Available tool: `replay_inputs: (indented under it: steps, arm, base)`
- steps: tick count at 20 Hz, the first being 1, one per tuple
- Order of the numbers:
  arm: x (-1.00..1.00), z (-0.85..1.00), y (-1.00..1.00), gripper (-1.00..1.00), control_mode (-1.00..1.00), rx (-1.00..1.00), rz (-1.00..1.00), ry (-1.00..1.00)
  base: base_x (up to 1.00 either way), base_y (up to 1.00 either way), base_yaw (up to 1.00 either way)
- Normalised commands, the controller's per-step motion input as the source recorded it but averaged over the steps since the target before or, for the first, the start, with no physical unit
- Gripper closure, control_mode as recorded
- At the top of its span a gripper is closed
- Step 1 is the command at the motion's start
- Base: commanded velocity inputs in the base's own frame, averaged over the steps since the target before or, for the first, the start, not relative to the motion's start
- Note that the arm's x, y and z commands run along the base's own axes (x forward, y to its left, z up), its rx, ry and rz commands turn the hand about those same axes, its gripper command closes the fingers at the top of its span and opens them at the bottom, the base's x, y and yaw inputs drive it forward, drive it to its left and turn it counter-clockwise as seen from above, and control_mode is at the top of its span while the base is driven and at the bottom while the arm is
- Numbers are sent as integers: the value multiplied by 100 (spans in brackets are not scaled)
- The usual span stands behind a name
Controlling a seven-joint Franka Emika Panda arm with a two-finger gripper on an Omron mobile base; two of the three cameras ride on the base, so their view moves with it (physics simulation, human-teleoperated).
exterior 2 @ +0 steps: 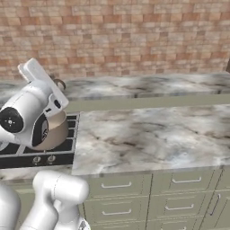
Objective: Open the cabinet and move the ladle to the pot. Then close the cabinet.
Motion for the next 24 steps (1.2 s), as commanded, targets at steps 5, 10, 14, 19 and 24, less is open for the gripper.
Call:
replay_inputs:
  steps: [5,10,14,19,24]
  arm:
    - [2,-6,6,100,-100,0,0,24]
    - [10,-16,7,100,-100,-4,0,13]
    - [13,-22,11,100,-100,-9,0,1]
    - [20,-32,14,100,-100,-15,0,-1]
    - [24,-20,11,100,-100,-9,0,0]
  base:
    - [0,0,0]
    - [0,0,0]
    - [0,0,0]
    - [0,0,0]
    - [0,0,0]
